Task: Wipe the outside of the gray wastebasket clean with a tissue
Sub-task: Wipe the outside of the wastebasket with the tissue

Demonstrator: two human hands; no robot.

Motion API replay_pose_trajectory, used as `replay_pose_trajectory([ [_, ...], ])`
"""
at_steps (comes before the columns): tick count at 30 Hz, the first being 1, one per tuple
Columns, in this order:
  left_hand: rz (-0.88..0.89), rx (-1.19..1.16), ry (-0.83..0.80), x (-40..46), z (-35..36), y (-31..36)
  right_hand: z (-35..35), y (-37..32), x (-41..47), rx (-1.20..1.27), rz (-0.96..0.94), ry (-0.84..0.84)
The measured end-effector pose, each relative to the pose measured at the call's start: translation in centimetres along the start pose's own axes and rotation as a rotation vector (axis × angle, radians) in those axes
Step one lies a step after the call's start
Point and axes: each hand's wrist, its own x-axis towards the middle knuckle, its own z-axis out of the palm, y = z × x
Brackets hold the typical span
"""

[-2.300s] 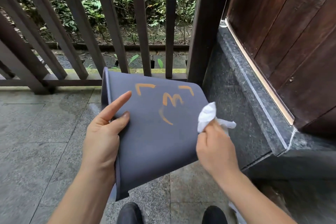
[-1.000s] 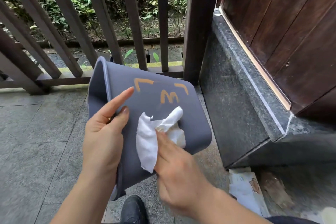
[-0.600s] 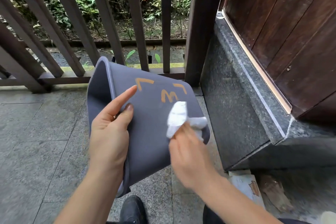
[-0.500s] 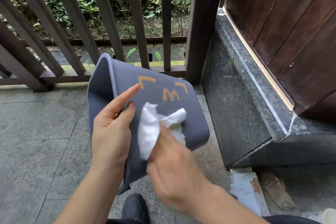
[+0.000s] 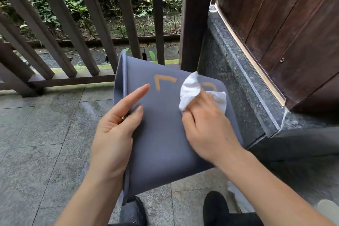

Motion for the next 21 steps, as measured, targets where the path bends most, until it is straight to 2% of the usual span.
replay_pose_trajectory([
  [4,-0.029,-0.025,-0.030,0.0,-0.4,0.2,-1.1,3.9,0.8,-0.055,0.284,-0.053],
  [6,-0.015,-0.012,-0.023,0.2,-0.3,0.2,-1.2,4.7,0.6,-0.071,0.340,-0.064],
  [9,-0.007,-0.030,0.009,0.4,-0.3,0.3,-0.9,3.0,-0.3,-0.043,0.235,-0.025],
  [12,-0.006,-0.016,0.021,0.5,-0.2,0.2,-0.2,-0.6,-1.8,-0.049,-0.090,0.039],
  [16,0.003,0.003,0.016,0.6,-0.4,-0.1,1.5,-3.4,-3.5,0.099,-0.418,-0.107],
  [18,0.008,0.019,0.018,0.8,-0.9,-0.1,1.6,-3.0,-3.0,0.141,-0.423,-0.134],
  [21,0.000,0.040,0.052,1.1,-1.7,-0.3,0.9,0.2,-0.7,0.058,-0.162,-0.063],
])
